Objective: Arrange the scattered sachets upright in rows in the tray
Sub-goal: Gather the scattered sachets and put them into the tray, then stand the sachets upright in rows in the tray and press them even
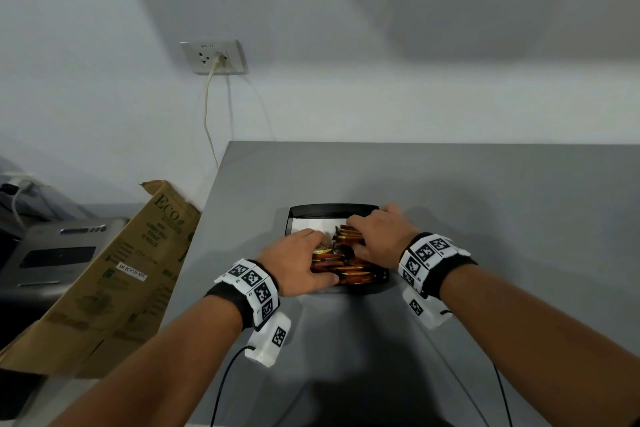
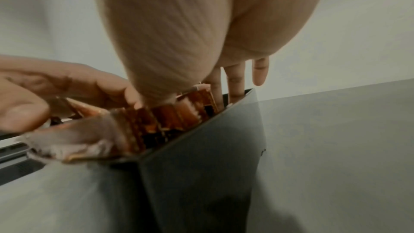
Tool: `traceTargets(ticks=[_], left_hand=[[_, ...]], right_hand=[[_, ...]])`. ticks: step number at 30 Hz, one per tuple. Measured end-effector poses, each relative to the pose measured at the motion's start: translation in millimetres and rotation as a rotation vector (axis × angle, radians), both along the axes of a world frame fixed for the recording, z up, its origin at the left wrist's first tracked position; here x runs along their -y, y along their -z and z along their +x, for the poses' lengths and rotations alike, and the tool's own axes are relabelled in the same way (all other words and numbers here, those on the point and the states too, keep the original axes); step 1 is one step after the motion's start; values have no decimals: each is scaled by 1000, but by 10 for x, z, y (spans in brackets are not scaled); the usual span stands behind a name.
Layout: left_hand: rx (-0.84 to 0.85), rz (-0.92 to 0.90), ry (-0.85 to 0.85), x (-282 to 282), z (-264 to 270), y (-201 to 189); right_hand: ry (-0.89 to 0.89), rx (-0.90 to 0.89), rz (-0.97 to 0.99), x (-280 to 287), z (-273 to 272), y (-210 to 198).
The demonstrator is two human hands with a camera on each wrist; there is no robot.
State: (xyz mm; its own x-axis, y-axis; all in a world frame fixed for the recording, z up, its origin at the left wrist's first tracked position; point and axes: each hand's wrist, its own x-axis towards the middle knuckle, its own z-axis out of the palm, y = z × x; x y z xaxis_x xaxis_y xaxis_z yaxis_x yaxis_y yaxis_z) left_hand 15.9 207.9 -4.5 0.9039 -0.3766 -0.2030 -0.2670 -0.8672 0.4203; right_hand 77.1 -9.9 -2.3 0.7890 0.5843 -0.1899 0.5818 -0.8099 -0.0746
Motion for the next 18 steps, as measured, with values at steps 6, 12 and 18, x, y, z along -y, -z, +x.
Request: traceTargets(ticks=[6, 12, 18], left_hand=[[6, -49, -20, 4, -20, -34], [-23, -393, -269, 34, 22, -150], [-360, -1354, -577, 365, 96, -433]], right_hand=[[106, -1, 114, 16, -33, -42], [348, -230, 593, 109, -92, -414], [529, -822, 1220, -100, -289, -571]])
